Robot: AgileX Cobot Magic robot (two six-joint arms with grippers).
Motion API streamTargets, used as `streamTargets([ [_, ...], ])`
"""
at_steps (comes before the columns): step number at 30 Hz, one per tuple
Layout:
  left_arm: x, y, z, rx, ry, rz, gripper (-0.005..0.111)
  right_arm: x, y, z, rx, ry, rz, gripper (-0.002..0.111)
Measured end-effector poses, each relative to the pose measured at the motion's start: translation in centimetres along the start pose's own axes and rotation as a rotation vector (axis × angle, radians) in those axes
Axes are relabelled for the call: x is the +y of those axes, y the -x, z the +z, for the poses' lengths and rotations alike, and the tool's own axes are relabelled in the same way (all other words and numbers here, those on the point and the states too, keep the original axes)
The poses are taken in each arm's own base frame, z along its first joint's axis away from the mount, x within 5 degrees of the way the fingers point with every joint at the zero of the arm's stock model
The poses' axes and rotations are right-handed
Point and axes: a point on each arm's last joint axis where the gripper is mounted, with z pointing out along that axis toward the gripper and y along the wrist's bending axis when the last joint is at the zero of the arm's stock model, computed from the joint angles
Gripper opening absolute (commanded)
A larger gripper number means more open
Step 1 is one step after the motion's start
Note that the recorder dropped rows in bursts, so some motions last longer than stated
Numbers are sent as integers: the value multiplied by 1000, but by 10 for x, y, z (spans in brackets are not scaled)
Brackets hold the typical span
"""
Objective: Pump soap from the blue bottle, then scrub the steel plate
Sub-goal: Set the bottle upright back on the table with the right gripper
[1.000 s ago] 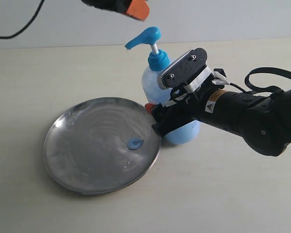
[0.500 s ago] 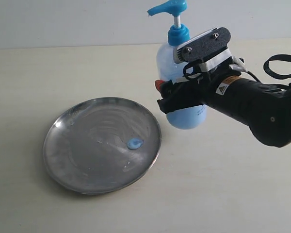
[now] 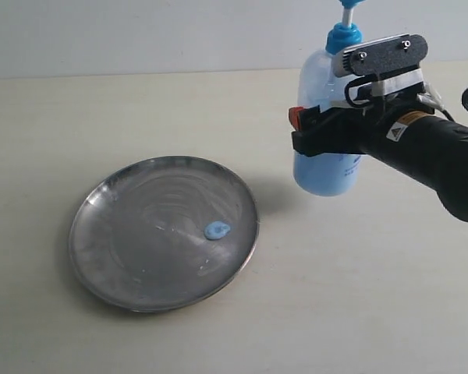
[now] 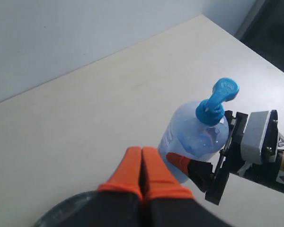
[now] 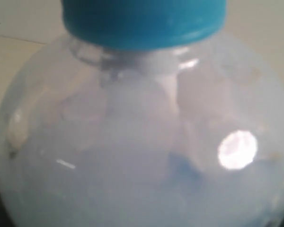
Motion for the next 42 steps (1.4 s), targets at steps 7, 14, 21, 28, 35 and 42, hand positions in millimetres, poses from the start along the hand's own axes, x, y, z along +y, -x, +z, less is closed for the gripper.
streamTargets([
  [7,3,-21,6,43,9,-28,0,-4,-18,4,45,19,-48,0],
  [14,4,-44,8,74,21,-49,0,-2,-31,14,50,34,-57,0],
  [21,0,-57,-6,68,27,-52,0,-2,-35,19,18,31,-8,3],
  [28,-7,-65,-28,26,31,-42,0,-2,-37,21,2,28,-1,54],
  [35,-11,-71,-40,-7,37,-35,0,-2,-35,21,-16,22,5,103],
  [42,-11,-72,-41,-8,38,-24,0,-3,-22,18,-87,21,9,105],
])
